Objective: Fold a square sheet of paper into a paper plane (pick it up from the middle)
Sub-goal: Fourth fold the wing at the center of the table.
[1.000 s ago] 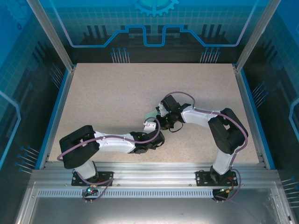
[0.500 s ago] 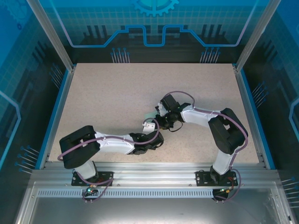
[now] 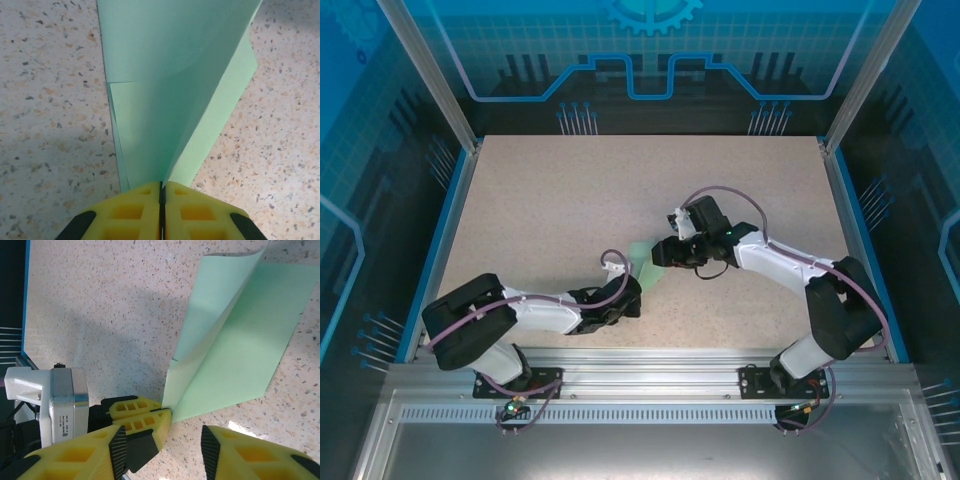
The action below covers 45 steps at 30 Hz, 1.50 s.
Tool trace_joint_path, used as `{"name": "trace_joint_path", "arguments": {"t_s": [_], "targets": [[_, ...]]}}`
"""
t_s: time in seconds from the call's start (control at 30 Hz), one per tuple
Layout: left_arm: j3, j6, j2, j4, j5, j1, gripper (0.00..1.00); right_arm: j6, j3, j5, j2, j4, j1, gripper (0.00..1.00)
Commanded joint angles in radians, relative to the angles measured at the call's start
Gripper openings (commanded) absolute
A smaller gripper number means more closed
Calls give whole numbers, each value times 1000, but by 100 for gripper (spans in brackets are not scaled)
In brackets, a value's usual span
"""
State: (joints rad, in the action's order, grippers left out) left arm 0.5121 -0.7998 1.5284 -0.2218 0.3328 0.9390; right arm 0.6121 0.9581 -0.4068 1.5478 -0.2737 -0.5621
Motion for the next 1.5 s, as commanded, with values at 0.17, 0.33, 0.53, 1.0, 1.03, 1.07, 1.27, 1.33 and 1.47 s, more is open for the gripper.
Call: {"name": "trace_joint_path", "arguments": {"t_s": [0.17, 0.33, 0.53, 1.0, 1.03, 1.07, 1.27, 1.33, 1.47], "targets": [[-79, -57, -13, -127, -118, -47, 10, 21, -2, -109, 97, 110, -39, 27], [-99, -70, -25, -133, -123, -52, 10, 37, 50, -142, 202, 144, -56, 18], [-115, -85, -33, -127, -123, -55, 10, 40, 91, -162, 267, 166, -62, 17], [-107, -83, -49, -90, -113, -55, 18, 40, 148, -178, 374, 171, -67, 17], [-106, -81, -54, -83, -113, -55, 20, 41, 151, -182, 382, 171, -68, 17], [-104, -79, -58, -78, -113, -55, 21, 40, 154, -182, 388, 171, -67, 17], [-92, -61, -79, -46, -131, -57, 24, 40, 167, -178, 408, 169, -67, 17], [-94, -61, -87, -41, -133, -54, 24, 40, 172, -179, 413, 169, -67, 17], [-96, -61, -100, -9, -111, -55, 19, 36, 179, -181, 417, 164, -67, 17]]}}
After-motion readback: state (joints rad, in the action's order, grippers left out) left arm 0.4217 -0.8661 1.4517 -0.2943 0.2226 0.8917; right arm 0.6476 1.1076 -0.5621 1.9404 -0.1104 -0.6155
